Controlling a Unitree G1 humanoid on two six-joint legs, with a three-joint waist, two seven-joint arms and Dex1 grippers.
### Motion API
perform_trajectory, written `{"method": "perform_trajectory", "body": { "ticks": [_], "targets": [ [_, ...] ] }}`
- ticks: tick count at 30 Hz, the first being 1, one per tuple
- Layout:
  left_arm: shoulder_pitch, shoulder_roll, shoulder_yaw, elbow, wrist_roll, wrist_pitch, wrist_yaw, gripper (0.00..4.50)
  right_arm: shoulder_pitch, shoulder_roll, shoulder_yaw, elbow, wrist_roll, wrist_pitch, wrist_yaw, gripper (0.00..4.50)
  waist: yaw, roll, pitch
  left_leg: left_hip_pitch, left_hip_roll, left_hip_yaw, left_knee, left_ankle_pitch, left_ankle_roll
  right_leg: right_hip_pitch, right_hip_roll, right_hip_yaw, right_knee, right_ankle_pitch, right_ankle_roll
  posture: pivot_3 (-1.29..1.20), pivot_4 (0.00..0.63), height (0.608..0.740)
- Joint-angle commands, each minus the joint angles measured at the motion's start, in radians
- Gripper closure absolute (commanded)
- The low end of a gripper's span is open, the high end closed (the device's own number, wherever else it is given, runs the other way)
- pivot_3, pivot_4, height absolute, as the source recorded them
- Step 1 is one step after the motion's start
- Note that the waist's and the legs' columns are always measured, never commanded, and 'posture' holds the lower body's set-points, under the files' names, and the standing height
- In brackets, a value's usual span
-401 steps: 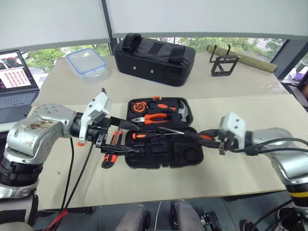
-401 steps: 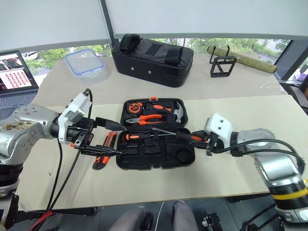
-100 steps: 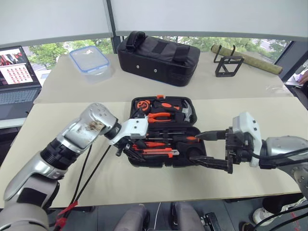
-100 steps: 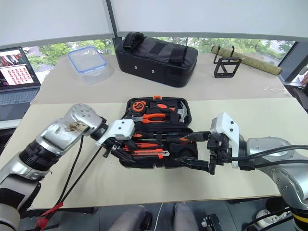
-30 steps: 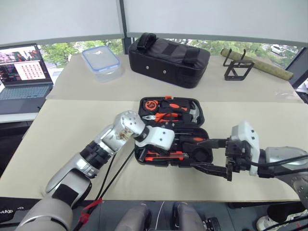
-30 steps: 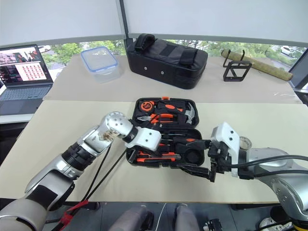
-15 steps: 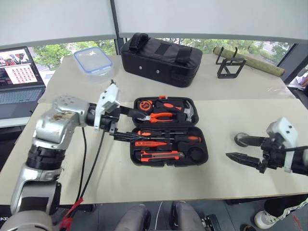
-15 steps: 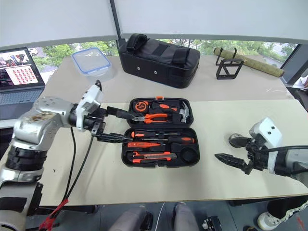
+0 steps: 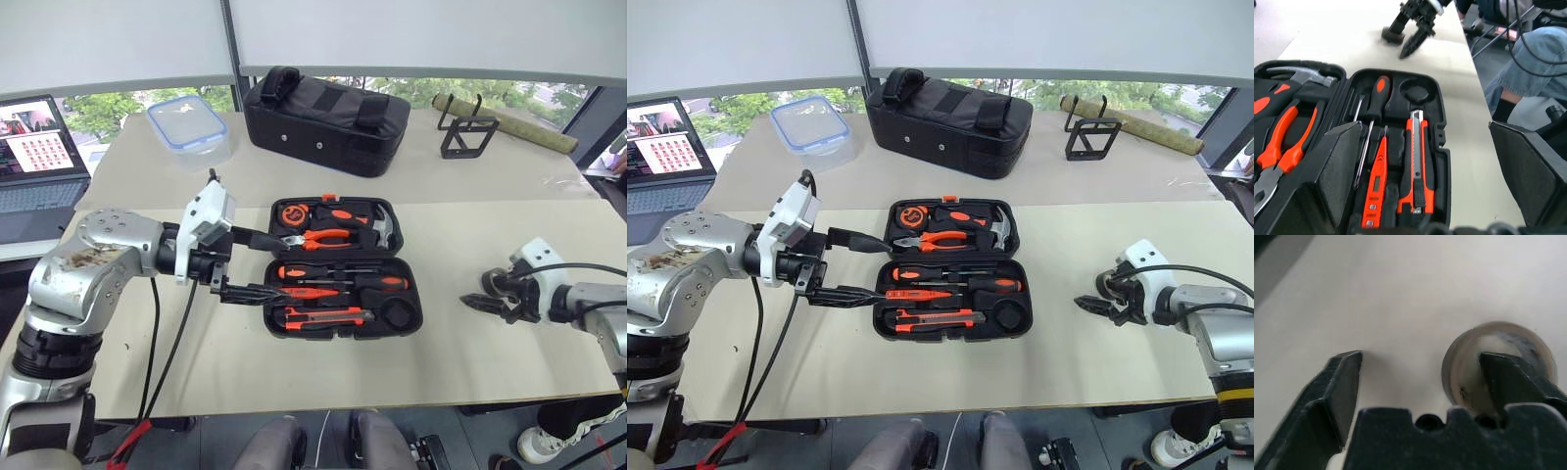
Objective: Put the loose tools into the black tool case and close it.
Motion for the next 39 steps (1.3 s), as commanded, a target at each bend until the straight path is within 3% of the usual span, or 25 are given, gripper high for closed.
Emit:
{"method": "perform_trajectory", "body": {
  "ticks": [1, 8, 14, 17, 20, 27, 37, 39],
  "targets": [
    [-0.012, 0.019, 0.025, -0.007, -0.025, -0.016, 0.003, 0.00, -0.018, 0.010, -0.010, 0.029, -0.017, -0.037, 0.021, 2.11, -0.003, 0.000, 0.000, 0.000, 0.000, 0.000, 0.000, 0.000, 0.000, 0.000, 0.000, 0.000, 0.000, 0.000, 0.000, 0.00, 0.150, 0.716],
    [-0.012, 0.029, 0.001, 0.005, -0.005, -0.051, -0.016, 0.00, -0.032, -0.023, -0.066, -0.100, 0.074, -0.009, 0.133, 4.48, -0.012, 0.001, 0.000, 0.000, 0.000, 0.000, -0.001, 0.000, 0.000, -0.001, 0.000, 0.000, 0.000, 0.000, 0.000, 0.00, 0.150, 0.716],
    [0.014, 0.064, -0.035, 0.015, 0.033, -0.110, -0.059, 0.00, -0.005, -0.024, -0.049, -0.448, 0.221, 0.050, 0.247, 4.48, -0.014, 0.002, 0.001, 0.000, 0.001, 0.000, -0.002, 0.000, 0.000, -0.001, 0.001, 0.000, -0.001, 0.000, 0.000, 0.00, 0.150, 0.716],
    [0.027, 0.075, -0.045, 0.024, 0.046, -0.137, -0.071, 0.00, 0.035, -0.037, 0.041, -0.579, 0.115, -0.057, 0.241, 4.48, -0.011, 0.001, 0.001, 0.000, 0.001, -0.001, -0.003, 0.000, 0.000, -0.001, 0.001, 0.000, -0.001, 0.000, 0.000, 0.00, 0.150, 0.716],
    [0.025, 0.074, -0.051, 0.030, 0.052, -0.148, -0.072, 0.00, 0.028, -0.014, 0.076, -0.646, 0.135, -0.021, 0.228, 4.48, -0.005, 0.001, 0.001, 0.000, 0.000, -0.001, -0.002, 0.000, 0.000, 0.000, 0.000, -0.002, -0.002, 0.000, 0.000, 0.00, 0.150, 0.716],
    [0.011, 0.074, -0.062, 0.043, 0.062, -0.156, -0.071, 0.00, 0.063, -0.041, 0.192, -0.659, -0.010, -0.057, 0.188, 4.48, -0.006, 0.001, 0.001, 0.000, 0.000, -0.001, -0.002, 0.000, 0.000, -0.001, 0.000, -0.002, -0.002, 0.000, 0.000, 0.00, 0.150, 0.716],
    [-0.004, 0.067, -0.077, 0.071, 0.088, -0.173, -0.068, 0.00, 0.078, 0.017, 0.200, -0.640, -0.022, -0.077, 0.165, 4.48, -0.016, 0.000, 0.000, 0.001, 0.001, 0.000, -0.002, 0.000, -0.001, 0.000, 0.002, -0.002, -0.001, 0.000, -0.001, 0.00, 0.150, 0.716],
    [-0.005, 0.064, -0.080, 0.074, 0.090, -0.175, -0.065, 0.00, 0.071, 0.025, 0.198, -0.638, -0.021, -0.072, 0.159, 3.71, -0.016, 0.000, 0.000, 0.001, 0.001, 0.000, -0.002, 0.000, -0.001, 0.000, 0.002, -0.002, -0.001, 0.000, -0.001, 0.00, 0.150, 0.716]
  ]
}}
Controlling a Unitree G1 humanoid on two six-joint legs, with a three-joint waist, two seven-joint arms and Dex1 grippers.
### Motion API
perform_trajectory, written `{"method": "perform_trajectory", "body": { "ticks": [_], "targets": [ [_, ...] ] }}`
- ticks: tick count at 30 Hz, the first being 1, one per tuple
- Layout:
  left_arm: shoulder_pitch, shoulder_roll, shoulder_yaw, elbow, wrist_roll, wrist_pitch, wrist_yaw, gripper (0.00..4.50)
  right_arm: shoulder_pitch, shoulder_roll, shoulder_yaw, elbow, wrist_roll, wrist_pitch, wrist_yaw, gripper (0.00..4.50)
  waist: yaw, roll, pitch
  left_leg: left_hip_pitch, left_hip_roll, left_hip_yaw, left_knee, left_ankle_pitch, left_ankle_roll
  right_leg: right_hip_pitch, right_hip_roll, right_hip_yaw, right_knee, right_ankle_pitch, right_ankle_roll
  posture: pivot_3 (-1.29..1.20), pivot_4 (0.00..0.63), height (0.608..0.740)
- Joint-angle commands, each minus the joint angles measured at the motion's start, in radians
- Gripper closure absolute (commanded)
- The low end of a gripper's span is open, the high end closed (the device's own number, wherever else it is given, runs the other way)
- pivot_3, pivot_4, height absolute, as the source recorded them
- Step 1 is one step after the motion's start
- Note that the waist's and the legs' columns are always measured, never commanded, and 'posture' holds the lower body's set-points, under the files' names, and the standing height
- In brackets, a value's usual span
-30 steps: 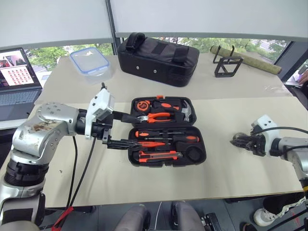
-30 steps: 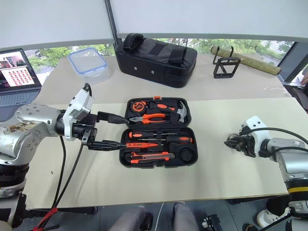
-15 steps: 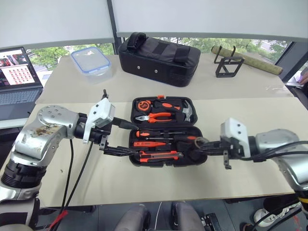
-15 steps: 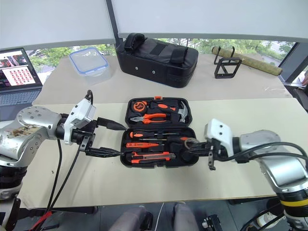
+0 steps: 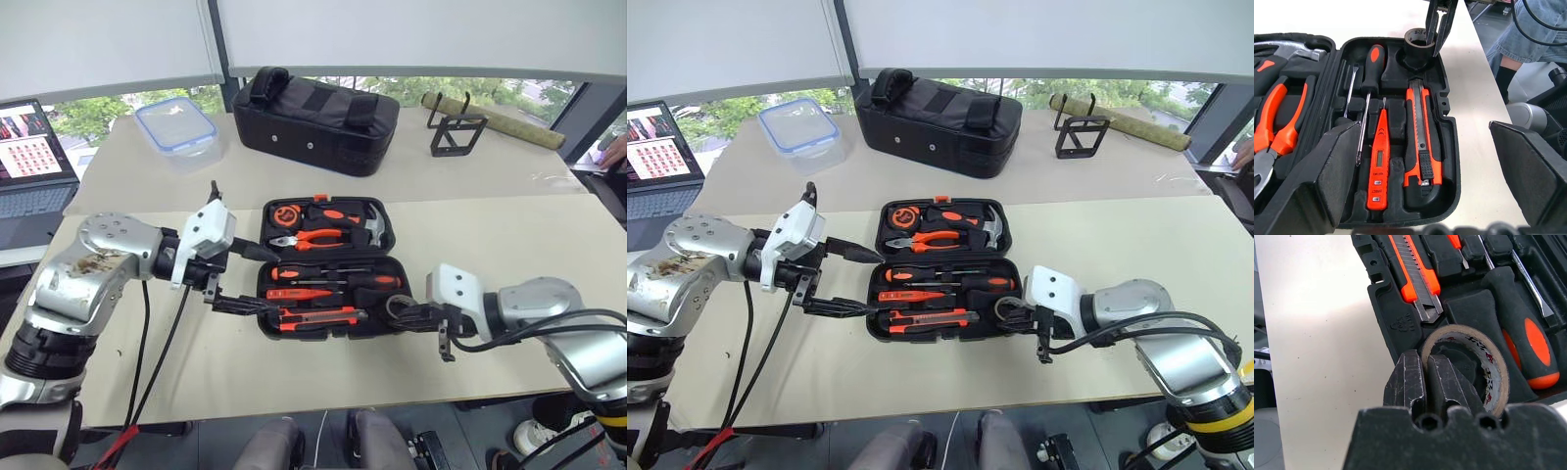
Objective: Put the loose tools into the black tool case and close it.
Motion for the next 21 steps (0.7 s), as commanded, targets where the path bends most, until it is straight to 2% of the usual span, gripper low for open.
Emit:
{"method": "perform_trajectory", "body": {
  "ticks": [1, 9, 17, 21],
  "targets": [
    [-0.026, 0.002, 0.007, -0.005, 0.004, -0.022, 0.004, 0.00, -0.005, 0.021, 0.003, 0.003, -0.007, -0.006, -0.015, 3.54, 0.001, 0.000, 0.000, 0.000, 0.000, 0.000, 0.000, 0.000, 0.000, 0.000, 0.000, 0.000, 0.000, 0.000, 0.000, 0.00, 0.150, 0.716],
    [-0.038, -0.002, 0.004, 0.005, 0.002, -0.025, 0.008, 0.00, -0.036, 0.017, -0.009, -0.025, 0.000, 0.023, -0.008, 0.77, 0.006, 0.000, 0.000, -0.001, -0.001, 0.000, 0.000, 0.000, 0.000, 0.000, 0.000, 0.000, 0.000, 0.000, 0.000, 0.00, 0.150, 0.716],
    [-0.035, 0.003, 0.009, 0.009, 0.005, -0.031, 0.010, 0.00, -0.030, -0.016, -0.052, -0.037, 0.047, 0.067, 0.020, 0.77, 0.005, 0.000, 0.000, -0.001, -0.001, 0.000, 0.000, 0.000, 0.000, 0.000, 0.000, 0.000, 0.000, 0.000, 0.000, 0.00, 0.150, 0.716],
    [-0.043, -0.001, 0.007, 0.020, 0.010, -0.036, 0.011, 0.00, -0.016, -0.013, -0.026, -0.043, 0.055, 0.075, 0.026, 0.77, 0.005, 0.000, 0.000, -0.001, 0.000, 0.000, 0.000, 0.000, 0.000, -0.001, 0.000, 0.000, 0.000, 0.000, 0.000, 0.00, 0.150, 0.716]
  ]
}}
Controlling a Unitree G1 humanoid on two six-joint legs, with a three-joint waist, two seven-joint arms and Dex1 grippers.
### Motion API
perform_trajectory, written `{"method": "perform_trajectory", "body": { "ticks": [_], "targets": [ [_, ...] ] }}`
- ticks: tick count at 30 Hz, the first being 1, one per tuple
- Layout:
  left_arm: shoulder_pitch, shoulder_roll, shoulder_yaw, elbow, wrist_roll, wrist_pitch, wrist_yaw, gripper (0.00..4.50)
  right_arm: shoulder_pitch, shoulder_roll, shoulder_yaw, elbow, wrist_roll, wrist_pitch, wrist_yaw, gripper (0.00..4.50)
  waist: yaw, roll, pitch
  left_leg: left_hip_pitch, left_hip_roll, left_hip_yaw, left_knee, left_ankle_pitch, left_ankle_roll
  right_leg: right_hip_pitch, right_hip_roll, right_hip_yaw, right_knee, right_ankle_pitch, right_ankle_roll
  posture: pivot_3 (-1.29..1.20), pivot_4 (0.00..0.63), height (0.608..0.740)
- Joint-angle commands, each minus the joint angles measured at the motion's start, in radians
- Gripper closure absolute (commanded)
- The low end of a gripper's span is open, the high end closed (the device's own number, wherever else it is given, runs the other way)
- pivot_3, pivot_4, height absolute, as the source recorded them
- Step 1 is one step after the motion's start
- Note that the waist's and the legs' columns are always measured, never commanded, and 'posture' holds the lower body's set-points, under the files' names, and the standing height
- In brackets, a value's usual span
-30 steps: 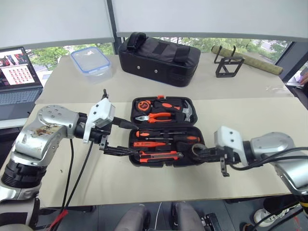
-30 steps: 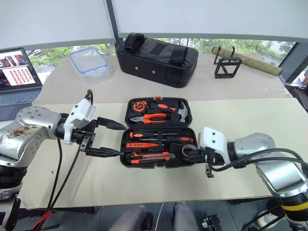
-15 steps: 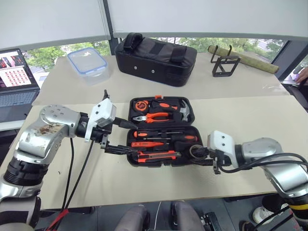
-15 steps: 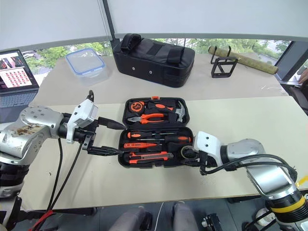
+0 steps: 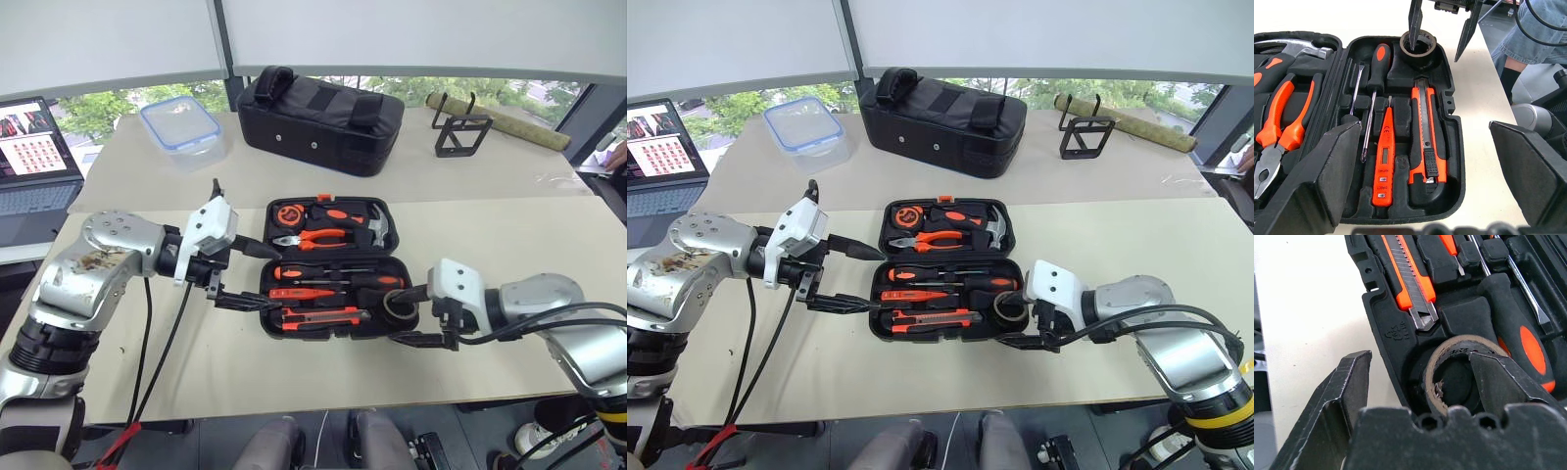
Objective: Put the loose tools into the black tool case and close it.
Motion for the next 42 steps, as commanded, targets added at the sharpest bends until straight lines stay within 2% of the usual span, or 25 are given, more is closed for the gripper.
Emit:
{"method": "perform_trajectory", "body": {
  "ticks": [1, 8, 17, 19, 21, 24, 25, 26, 32, 33, 35, 36, 40, 42],
  "targets": [
    [-0.026, 0.003, 0.016, 0.010, 0.010, -0.032, 0.002, 0.00, 0.007, 0.000, 0.003, -0.032, 0.017, 0.013, 0.008, 0.77, 0.000, 0.000, 0.000, 0.000, 0.000, 0.000, 0.000, 0.000, 0.000, 0.000, 0.000, 0.000, 0.000, 0.000, 0.000, 0.00, 0.150, 0.716],
    [-0.044, 0.005, 0.010, 0.033, 0.017, -0.043, -0.003, 0.00, -0.018, 0.024, 0.031, -0.038, 0.023, 0.027, 0.000, 0.77, 0.000, 0.000, 0.000, 0.000, 0.000, 0.000, 0.000, 0.000, 0.000, 0.000, 0.000, 0.000, 0.000, 0.000, 0.000, 0.00, 0.150, 0.716],
    [-0.037, 0.003, 0.010, 0.035, 0.023, -0.049, -0.001, 0.00, -0.013, -0.021, -0.024, -0.083, 0.065, 0.079, 0.005, 0.77, 0.001, 0.000, 0.000, 0.000, 0.000, 0.000, 0.000, 0.000, 0.000, 0.000, 0.000, 0.000, 0.000, 0.000, 0.000, 0.00, 0.150, 0.716],
    [-0.013, 0.015, 0.010, 0.035, 0.035, -0.048, 0.004, 0.00, -0.009, -0.046, -0.086, -0.076, 0.083, 0.087, 0.006, 0.77, 0.001, 0.000, 0.000, 0.000, 0.000, 0.000, 0.000, 0.000, 0.000, 0.000, 0.000, 0.000, 0.000, 0.000, 0.000, 0.00, 0.150, 0.716],
    [0.029, 0.030, 0.028, 0.057, 0.052, -0.050, 0.023, 0.00, -0.031, -0.049, -0.197, -0.037, 0.164, 0.145, 0.003, 0.77, 0.000, 0.000, 0.000, 0.000, 0.000, 0.000, 0.000, 0.000, 0.000, 0.000, 0.000, 0.000, 0.000, 0.000, 0.000, 0.00, 0.150, 0.716],
    [0.084, 0.048, 0.055, 0.119, 0.083, -0.072, 0.057, 0.00, -0.069, -0.043, -0.294, 0.063, 0.220, 0.195, -0.015, 1.42, -0.003, 0.000, 0.000, 0.000, 0.000, 0.000, -0.001, 0.000, 0.000, 0.000, 0.000, 0.000, 0.000, 0.000, 0.000, 0.00, 0.150, 0.716],
    [0.099, 0.051, 0.060, 0.139, 0.097, -0.089, 0.068, 0.51, -0.079, -0.040, -0.298, 0.102, 0.208, 0.190, -0.025, 1.84, -0.003, 0.000, 0.000, 0.000, 0.000, 0.000, -0.001, 0.000, 0.000, 0.000, 0.001, 0.000, 0.000, 0.000, 0.000, 0.00, 0.150, 0.716],
    [0.113, 0.052, 0.061, 0.157, 0.114, -0.104, 0.080, 0.70, -0.087, -0.037, -0.295, 0.139, 0.191, 0.179, -0.037, 2.16, -0.001, 0.000, 0.000, 0.000, 0.000, 0.000, -0.001, 0.000, 0.000, 0.000, 0.001, 0.000, 0.000, 0.000, -0.001, 0.00, 0.150, 0.716],
    [0.149, 0.028, 0.014, 0.236, 0.216, -0.198, 0.132, 3.08, -0.115, -0.006, -0.178, 0.322, 0.041, 0.013, -0.053, 4.26, 0.004, 0.000, 0.000, 0.000, 0.000, 0.000, -0.001, 0.000, 0.000, 0.000, -0.001, 0.001, -0.001, 0.000, -0.001, 0.00, 0.150, 0.716],
    [0.150, 0.020, 0.007, 0.240, 0.225, -0.208, 0.135, 3.45, -0.121, 0.000, -0.159, 0.343, 0.020, -0.013, -0.052, 4.49, 0.004, 0.000, 0.000, -0.001, 0.000, 0.000, -0.001, 0.000, 0.000, 0.000, -0.001, 0.001, -0.001, 0.000, -0.001, 0.00, 0.150, 0.716],
    [0.144, -0.015, -0.013, 0.260, 0.245, -0.229, 0.154, 4.16, -0.138, 0.018, -0.108, 0.394, -0.028, -0.080, -0.041, 4.50, 0.002, 0.000, 0.000, -0.001, 0.000, 0.000, -0.001, 0.000, 0.000, -0.001, -0.001, 0.000, 0.000, 0.000, -0.001, 0.00, 0.150, 0.716],
    [0.141, -0.029, -0.020, 0.268, 0.252, -0.236, 0.160, 4.36, -0.144, 0.024, -0.090, 0.413, -0.045, -0.108, -0.033, 4.50, 0.000, 0.000, 0.000, 0.000, 0.000, 0.000, -0.001, 0.000, 0.000, -0.001, -0.001, 0.000, 0.000, 0.000, -0.001, 0.00, 0.150, 0.716],
    [0.124, -0.131, -0.053, 0.269, 0.251, -0.211, 0.200, 4.36, -0.197, 0.060, 0.015, 0.483, -0.141, -0.228, 0.002, 4.50, -0.001, 0.000, 0.000, 0.000, 0.000, 0.001, -0.001, 0.000, 0.000, -0.001, -0.001, 0.000, 0.000, 0.000, -0.001, 0.00, 0.150, 0.716],
    [0.129, -0.150, -0.060, 0.212, 0.204, -0.165, 0.167, 4.36, -0.217, 0.076, 0.037, 0.492, -0.164, -0.277, 0.016, 4.50, 0.000, 0.000, 0.000, -0.001, 0.000, 0.001, 0.000, 0.000, 0.000, -0.001, -0.001, 0.000, 0.001, 0.000, -0.001, 0.00, 0.150, 0.716]
  ]
}}
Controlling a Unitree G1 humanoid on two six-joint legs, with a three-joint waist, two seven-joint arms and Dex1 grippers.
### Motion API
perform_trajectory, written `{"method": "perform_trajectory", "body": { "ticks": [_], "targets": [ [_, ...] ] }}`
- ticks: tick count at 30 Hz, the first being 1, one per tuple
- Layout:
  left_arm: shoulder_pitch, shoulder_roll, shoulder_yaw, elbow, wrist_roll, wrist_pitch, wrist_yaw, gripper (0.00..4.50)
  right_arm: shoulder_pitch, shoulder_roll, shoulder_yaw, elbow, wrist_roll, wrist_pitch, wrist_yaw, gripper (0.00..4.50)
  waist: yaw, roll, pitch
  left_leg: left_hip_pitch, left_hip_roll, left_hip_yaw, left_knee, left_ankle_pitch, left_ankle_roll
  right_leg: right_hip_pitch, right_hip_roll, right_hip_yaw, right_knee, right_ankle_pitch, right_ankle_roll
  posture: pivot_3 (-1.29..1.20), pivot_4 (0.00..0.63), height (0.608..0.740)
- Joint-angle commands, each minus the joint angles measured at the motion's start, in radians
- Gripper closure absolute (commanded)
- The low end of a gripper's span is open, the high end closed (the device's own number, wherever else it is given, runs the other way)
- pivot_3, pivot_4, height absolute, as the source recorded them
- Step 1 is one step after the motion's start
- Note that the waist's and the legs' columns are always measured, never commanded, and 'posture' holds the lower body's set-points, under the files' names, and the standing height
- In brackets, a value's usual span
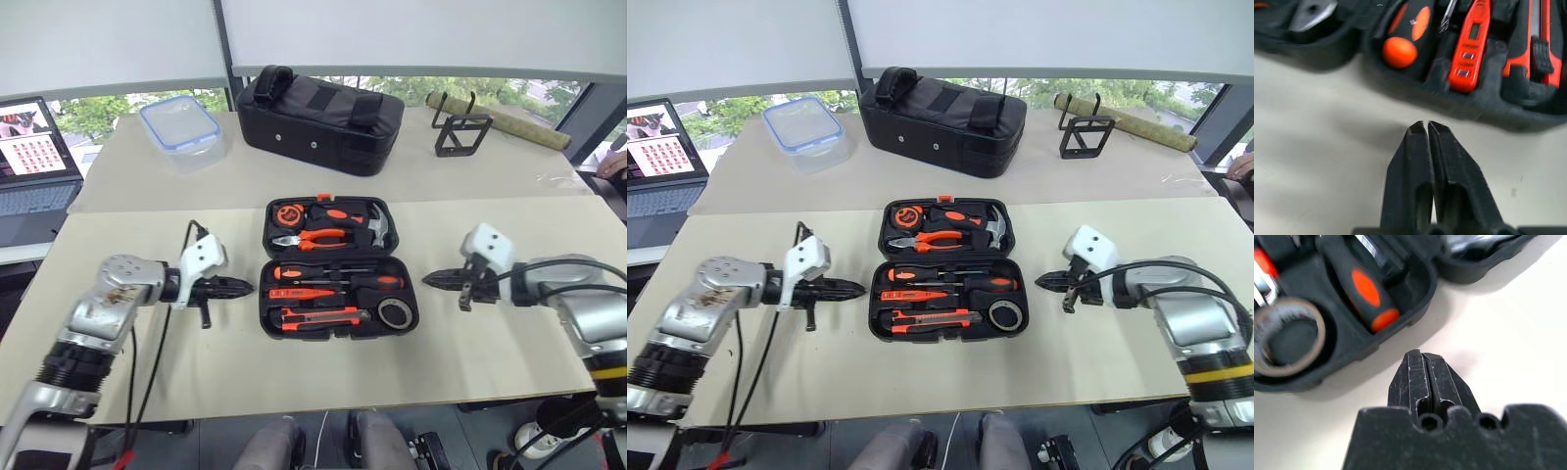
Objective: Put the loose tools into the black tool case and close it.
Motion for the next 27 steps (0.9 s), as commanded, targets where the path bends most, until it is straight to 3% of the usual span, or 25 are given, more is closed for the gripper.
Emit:
{"method": "perform_trajectory", "body": {
  "ticks": [1, 7, 12, 18, 23, 27],
  "targets": [
    [-0.001, -0.013, -0.010, -0.100, -0.062, 0.053, -0.053, 4.36, -0.028, 0.002, 0.036, -0.007, -0.048, -0.121, 0.057, 4.50, 0.001, 0.000, 0.000, 0.000, 0.000, 0.000, 0.000, 0.000, 0.000, 0.000, 0.000, 0.000, 0.000, 0.000, 0.000, 0.00, 0.150, 0.716],
    [0.060, 0.012, -0.039, -0.128, -0.024, 0.004, -0.087, 4.36, 0.098, -0.047, 0.016, -0.179, 0.008, -0.125, 0.155, 4.50, 0.000, 0.000, 0.000, 0.000, 0.000, -0.001, 0.000, 0.000, 0.000, 0.000, 0.000, 0.000, -0.001, 0.000, 0.000, 0.00, 0.150, 0.716],
    [0.105, 0.039, -0.037, -0.186, -0.041, 0.021, -0.116, 4.36, 0.202, -0.066, -0.039, -0.302, 0.031, -0.071, 0.122, 4.50, -0.002, 0.000, 0.000, -0.001, 0.001, -0.001, -0.001, 0.000, 0.000, -0.001, 0.001, 0.000, -0.001, 0.000, 0.000, 0.00, 0.150, 0.716],
    [0.136, 0.055, -0.016, -0.150, -0.004, -0.001, -0.089, 4.36, 0.309, -0.066, -0.097, -0.340, 0.018, -0.050, 0.061, 4.50, 0.001, 0.001, 0.000, 0.000, 0.001, -0.001, -0.001, 0.000, 0.000, 0.000, 0.001, 0.001, -0.001, 0.000, 0.000, 0.00, 0.150, 0.716],
    [0.179, 0.130, 0.034, -0.093, 0.034, -0.055, -0.079, 4.36, 0.394, -0.103, -0.175, -0.318, -0.004, -0.068, 0.039, 4.50, 0.000, 0.001, 0.000, 0.001, 0.001, -0.001, -0.001, 0.000, 0.000, 0.000, 0.001, 0.000, -0.001, 0.000, 0.000, 0.00, 0.150, 0.716],
    [0.119, 0.156, 0.096, 0.022, 0.013, 0.032, -0.020, 4.36, 0.337, -0.102, -0.229, -0.245, 0.009, -0.022, 0.001, 4.50, -0.001, 0.002, -0.001, 0.002, 0.001, 0.000, -0.001, 0.000, -0.001, 0.001, 0.002, 0.000, -0.001, 0.000, 0.000, 0.00, 0.150, 0.716]
  ]
}}
